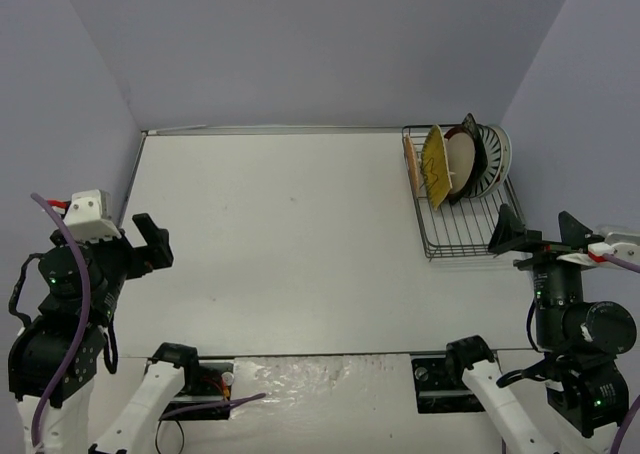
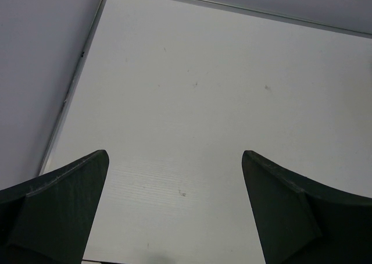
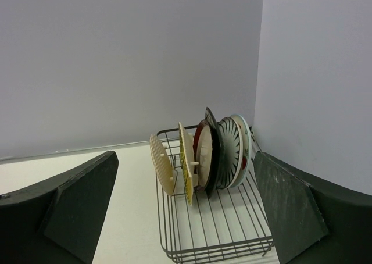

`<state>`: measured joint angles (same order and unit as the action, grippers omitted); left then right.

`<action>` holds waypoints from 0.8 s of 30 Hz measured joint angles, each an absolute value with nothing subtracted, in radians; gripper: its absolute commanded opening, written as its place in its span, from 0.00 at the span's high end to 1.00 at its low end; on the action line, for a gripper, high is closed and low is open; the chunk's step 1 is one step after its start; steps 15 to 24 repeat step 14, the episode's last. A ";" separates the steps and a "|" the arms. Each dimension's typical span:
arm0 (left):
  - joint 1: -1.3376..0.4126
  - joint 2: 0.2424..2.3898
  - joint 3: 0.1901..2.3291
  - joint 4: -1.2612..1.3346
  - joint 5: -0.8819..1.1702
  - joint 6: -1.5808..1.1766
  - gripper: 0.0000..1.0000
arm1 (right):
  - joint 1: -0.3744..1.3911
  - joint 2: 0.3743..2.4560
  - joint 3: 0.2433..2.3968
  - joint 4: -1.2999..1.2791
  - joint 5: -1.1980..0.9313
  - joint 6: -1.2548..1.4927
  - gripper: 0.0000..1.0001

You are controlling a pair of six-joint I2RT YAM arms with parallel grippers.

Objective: Load the plates into the dish rack

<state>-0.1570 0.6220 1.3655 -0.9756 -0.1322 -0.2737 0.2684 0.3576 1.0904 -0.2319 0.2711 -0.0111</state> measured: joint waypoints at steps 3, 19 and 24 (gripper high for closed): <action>-0.157 0.644 1.349 -0.961 -0.132 -0.286 0.03 | 0.268 0.358 1.088 -0.243 0.264 -0.011 0.00; -0.157 0.678 1.325 -0.934 -0.128 -0.302 0.03 | 0.268 0.358 1.087 -0.257 0.238 -0.012 0.00; -0.157 0.678 1.325 -0.934 -0.128 -0.302 0.03 | 0.268 0.358 1.087 -0.257 0.238 -0.012 0.00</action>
